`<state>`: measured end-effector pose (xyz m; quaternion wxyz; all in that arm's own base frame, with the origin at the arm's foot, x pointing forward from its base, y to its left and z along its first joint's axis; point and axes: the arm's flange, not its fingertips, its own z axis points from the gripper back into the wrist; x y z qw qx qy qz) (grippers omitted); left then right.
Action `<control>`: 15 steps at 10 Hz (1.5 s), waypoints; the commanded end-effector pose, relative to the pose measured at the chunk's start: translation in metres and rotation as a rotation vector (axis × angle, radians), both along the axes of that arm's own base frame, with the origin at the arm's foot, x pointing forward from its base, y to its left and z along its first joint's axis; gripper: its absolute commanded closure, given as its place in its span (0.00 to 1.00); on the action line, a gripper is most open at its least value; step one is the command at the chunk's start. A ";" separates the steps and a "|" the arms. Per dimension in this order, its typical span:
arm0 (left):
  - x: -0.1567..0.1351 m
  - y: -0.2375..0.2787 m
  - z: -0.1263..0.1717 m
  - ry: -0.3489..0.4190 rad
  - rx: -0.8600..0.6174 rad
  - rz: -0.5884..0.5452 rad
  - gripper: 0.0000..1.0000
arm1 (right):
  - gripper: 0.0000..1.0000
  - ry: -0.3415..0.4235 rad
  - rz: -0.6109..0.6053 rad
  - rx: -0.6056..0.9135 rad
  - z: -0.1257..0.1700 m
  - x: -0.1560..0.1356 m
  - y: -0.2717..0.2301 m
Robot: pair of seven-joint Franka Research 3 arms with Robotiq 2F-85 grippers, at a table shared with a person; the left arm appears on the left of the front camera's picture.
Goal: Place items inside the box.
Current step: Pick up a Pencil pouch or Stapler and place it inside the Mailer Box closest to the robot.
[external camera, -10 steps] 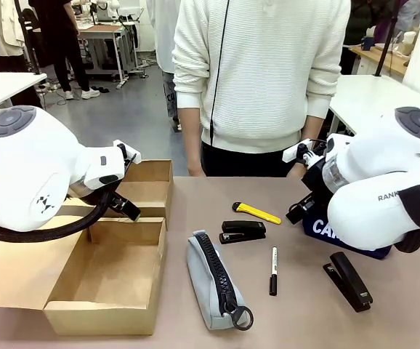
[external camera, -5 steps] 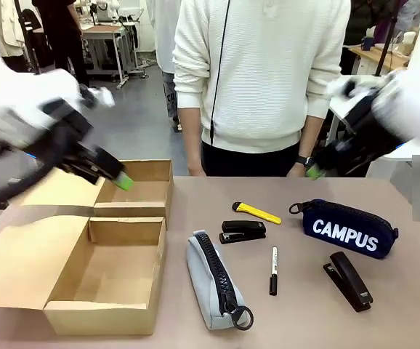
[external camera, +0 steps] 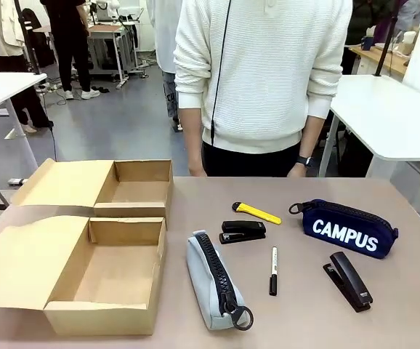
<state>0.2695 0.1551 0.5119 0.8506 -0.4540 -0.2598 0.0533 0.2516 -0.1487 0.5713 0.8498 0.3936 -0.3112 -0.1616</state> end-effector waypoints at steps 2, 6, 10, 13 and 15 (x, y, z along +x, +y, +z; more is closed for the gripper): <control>-0.003 0.041 -0.078 0.069 -0.391 0.360 0.00 | 0.00 -0.013 -0.211 0.396 -0.133 -0.043 -0.060; -0.016 0.077 -0.059 0.092 -0.246 0.261 0.00 | 0.00 0.023 -0.190 0.286 -0.065 -0.028 -0.098; -0.016 0.077 -0.059 0.092 -0.246 0.261 0.00 | 0.00 0.023 -0.190 0.286 -0.065 -0.028 -0.098; -0.016 0.077 -0.059 0.092 -0.246 0.261 0.00 | 0.00 0.101 0.077 -0.031 -0.043 0.016 -0.013; -0.016 0.077 -0.059 0.092 -0.246 0.261 0.00 | 0.00 0.126 0.339 -0.191 -0.047 0.056 0.057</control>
